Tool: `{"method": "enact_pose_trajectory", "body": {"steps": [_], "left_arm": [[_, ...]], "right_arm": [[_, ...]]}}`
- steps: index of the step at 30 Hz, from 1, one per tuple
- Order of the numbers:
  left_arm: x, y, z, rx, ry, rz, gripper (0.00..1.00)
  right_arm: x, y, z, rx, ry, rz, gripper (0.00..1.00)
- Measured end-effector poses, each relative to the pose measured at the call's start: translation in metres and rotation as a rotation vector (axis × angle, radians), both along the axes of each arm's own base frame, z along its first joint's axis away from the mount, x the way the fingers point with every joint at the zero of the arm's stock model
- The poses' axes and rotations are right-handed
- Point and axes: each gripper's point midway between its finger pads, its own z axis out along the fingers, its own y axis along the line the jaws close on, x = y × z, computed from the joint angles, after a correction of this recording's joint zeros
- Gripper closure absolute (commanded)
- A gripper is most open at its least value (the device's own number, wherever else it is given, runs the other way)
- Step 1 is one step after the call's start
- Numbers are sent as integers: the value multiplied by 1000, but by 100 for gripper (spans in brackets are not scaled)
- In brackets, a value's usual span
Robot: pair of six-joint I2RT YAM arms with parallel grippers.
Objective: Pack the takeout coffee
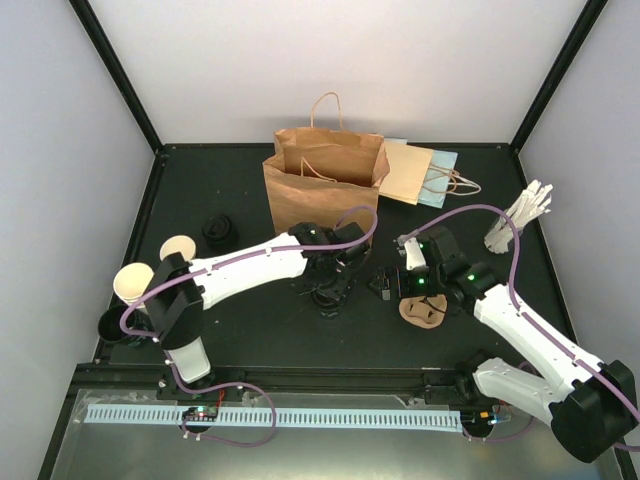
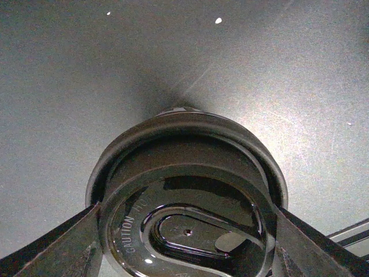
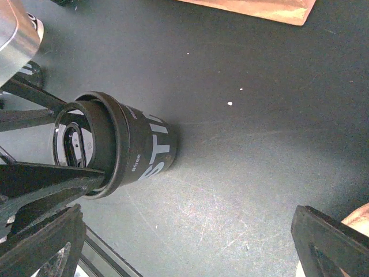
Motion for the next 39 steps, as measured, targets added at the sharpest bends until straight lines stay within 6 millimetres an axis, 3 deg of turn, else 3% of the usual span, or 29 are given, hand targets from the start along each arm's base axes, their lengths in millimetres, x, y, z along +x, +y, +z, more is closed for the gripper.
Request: {"method": "enact_pose_trajectory", "body": {"steps": [15, 24, 30, 35, 39], "left_arm": [[5, -6, 2, 23, 3, -12, 18], [11, -14, 19, 1, -18, -18, 14], [11, -13, 20, 6, -17, -22, 13], [12, -10, 23, 13, -30, -35, 6], [12, -8, 38, -18, -72, -70, 1]], "right_arm": [[0, -3, -2, -9, -10, -10, 0], [1, -4, -2, -17, -14, -16, 0], [1, -4, -2, -15, -13, -15, 0], [1, -3, -1, -7, -13, -12, 0], [2, -2, 0, -1, -18, -12, 0]]}}
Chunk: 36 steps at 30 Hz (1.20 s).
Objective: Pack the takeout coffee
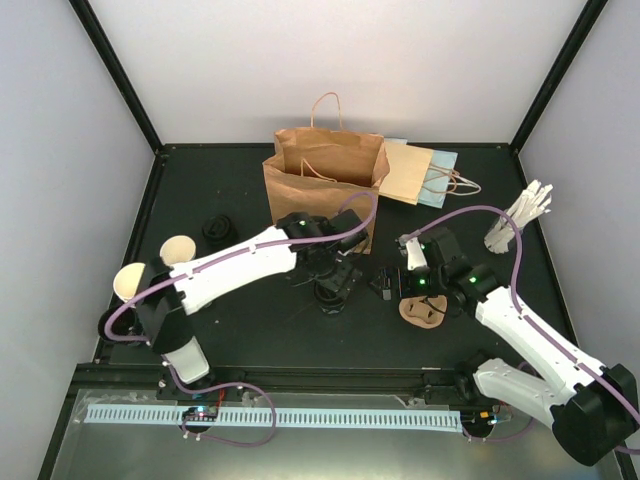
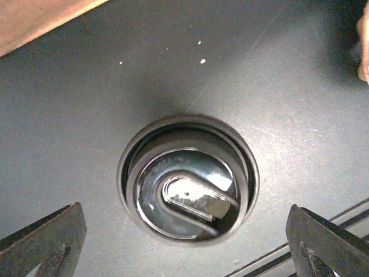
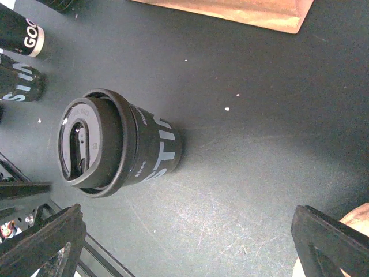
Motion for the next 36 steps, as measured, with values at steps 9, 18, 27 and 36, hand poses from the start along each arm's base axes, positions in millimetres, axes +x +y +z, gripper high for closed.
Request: {"method": "enact_pose_trajectory", "body": {"steps": [9, 18, 27, 36], "left_arm": [[-19, 20, 21, -198, -45, -139, 1], [-12, 26, 7, -226, -72, -246, 1], [-8, 26, 0, -234, -86, -315, 1], [-11, 19, -12, -196, -85, -405, 1]], "right_arm": [[1, 2, 12, 40, -27, -17, 0], [-2, 5, 14, 67, -9, -8, 0], [-4, 7, 16, 78, -6, 0, 0], [-4, 7, 16, 80, -5, -1, 0]]}}
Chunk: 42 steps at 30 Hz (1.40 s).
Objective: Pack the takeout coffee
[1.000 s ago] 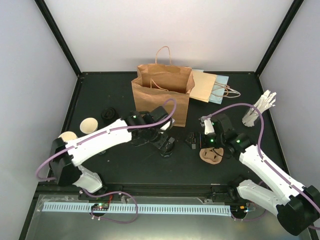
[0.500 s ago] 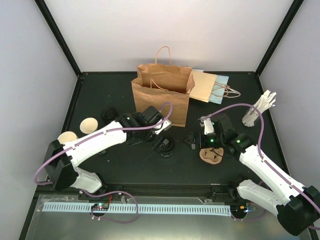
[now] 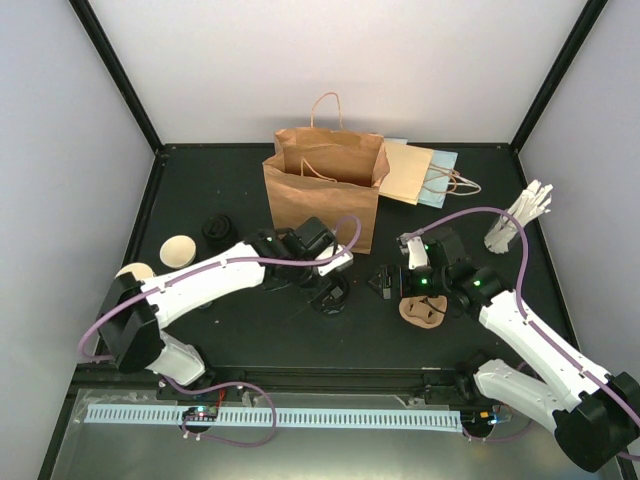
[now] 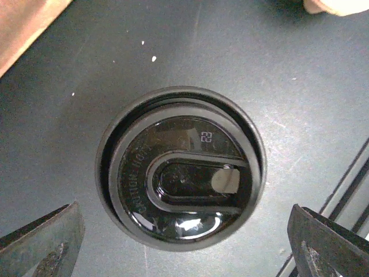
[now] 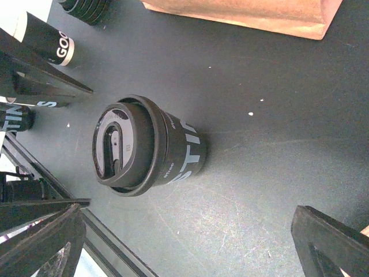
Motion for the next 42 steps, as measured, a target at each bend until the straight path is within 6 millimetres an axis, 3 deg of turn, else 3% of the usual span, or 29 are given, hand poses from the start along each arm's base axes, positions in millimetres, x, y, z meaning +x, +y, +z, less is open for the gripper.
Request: {"method": "enact_pose_trajectory", "body": {"steps": [8, 25, 30, 42], "left_arm": [[4, 1, -29, 91, 23, -13, 7], [4, -12, -18, 90, -29, -47, 13], [7, -12, -25, 116, -26, -41, 28], [8, -12, -25, 120, -31, -38, 30]], "right_arm": [[-1, 0, -1, 1, 4, 2, 0], [-2, 1, -6, 0, 18, 7, 0], [-3, 1, -5, 4, 19, 11, 0], [-5, 5, -9, 26, 35, 19, 0]]}}
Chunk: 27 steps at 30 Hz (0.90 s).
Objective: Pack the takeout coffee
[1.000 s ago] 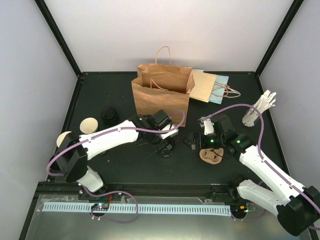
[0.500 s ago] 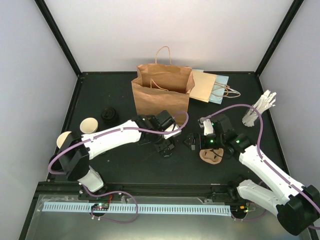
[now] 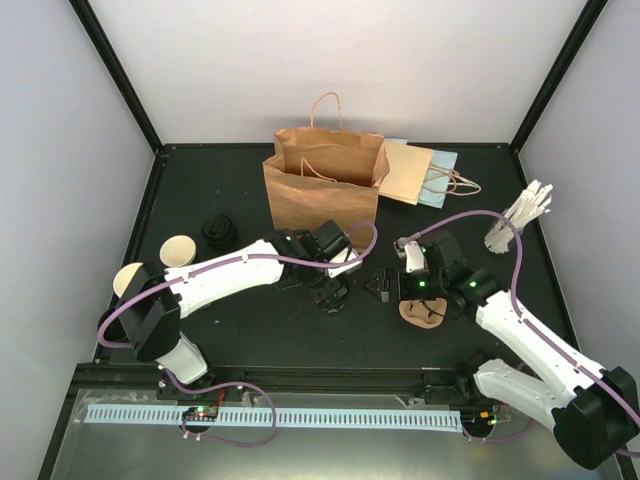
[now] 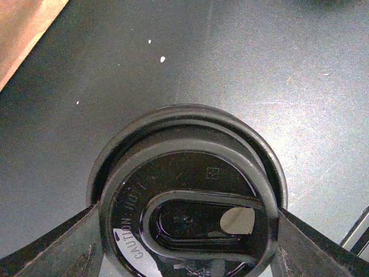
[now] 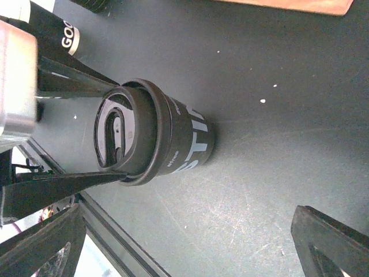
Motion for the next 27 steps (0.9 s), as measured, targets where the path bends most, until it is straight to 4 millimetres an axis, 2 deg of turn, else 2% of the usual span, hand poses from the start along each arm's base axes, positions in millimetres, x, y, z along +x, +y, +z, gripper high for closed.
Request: {"method": "enact_pose_trajectory", "body": {"steps": [7, 11, 16, 21, 27], "left_arm": [[-1, -1, 0, 0, 0, -4, 30], [-1, -1, 0, 0, 0, -4, 30], [-1, -1, 0, 0, 0, -4, 31], [-1, -1, 0, 0, 0, -5, 31], [-1, -1, 0, 0, -1, -5, 31]], "right_arm": [[-8, 10, -19, 57, 83, 21, 0], [-7, 16, -17, 87, 91, 32, 1], [-3, 20, -9, 120, 67, 32, 11], [2, 21, -6, 147, 65, -3, 12], [2, 27, -19, 146, 100, 27, 22]]}}
